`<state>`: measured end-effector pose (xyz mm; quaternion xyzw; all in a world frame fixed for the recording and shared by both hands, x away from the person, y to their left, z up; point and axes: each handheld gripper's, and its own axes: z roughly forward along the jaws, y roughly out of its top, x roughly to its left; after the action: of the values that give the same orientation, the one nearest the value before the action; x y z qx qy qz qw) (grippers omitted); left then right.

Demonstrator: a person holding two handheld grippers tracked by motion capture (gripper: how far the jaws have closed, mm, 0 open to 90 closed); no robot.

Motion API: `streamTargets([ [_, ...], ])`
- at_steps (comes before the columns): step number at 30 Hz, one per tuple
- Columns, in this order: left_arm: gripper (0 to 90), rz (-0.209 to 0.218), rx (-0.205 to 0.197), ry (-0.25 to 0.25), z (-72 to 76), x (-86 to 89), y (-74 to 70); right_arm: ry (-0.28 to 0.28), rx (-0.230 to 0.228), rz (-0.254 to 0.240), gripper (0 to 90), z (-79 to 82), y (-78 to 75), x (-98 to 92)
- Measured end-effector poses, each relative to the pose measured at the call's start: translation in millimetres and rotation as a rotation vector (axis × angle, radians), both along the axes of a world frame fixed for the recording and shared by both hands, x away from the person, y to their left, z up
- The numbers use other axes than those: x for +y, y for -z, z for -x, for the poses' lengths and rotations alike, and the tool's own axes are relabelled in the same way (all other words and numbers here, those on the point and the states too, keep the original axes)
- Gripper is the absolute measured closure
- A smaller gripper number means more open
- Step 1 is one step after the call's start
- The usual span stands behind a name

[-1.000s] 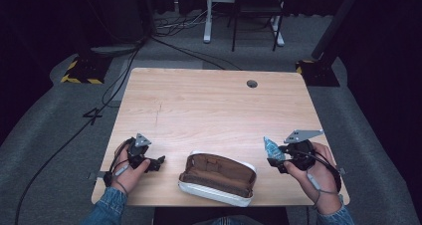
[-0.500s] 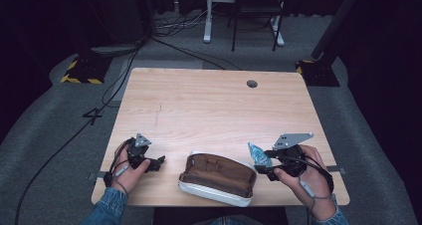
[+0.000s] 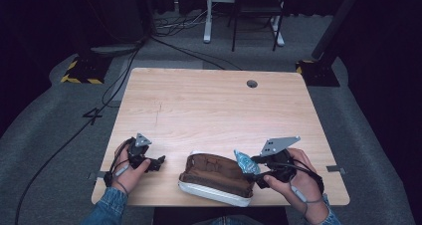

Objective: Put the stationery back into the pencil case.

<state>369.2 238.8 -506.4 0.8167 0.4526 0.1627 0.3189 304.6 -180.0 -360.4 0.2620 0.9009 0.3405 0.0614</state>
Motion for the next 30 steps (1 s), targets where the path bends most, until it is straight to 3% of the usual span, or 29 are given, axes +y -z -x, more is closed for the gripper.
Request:
streamTargets([
  [11,0.2,0.004,0.003,-0.003,-0.5,-1.3,0.1,-0.090,0.048,-0.007,39.9,4.0,4.9,20.7],
  [30,0.2,0.004,0.002,-0.001,-0.9,-1.6,0.1,-0.162,0.134,0.021,39.8,-0.6,17.8,43.8],
])
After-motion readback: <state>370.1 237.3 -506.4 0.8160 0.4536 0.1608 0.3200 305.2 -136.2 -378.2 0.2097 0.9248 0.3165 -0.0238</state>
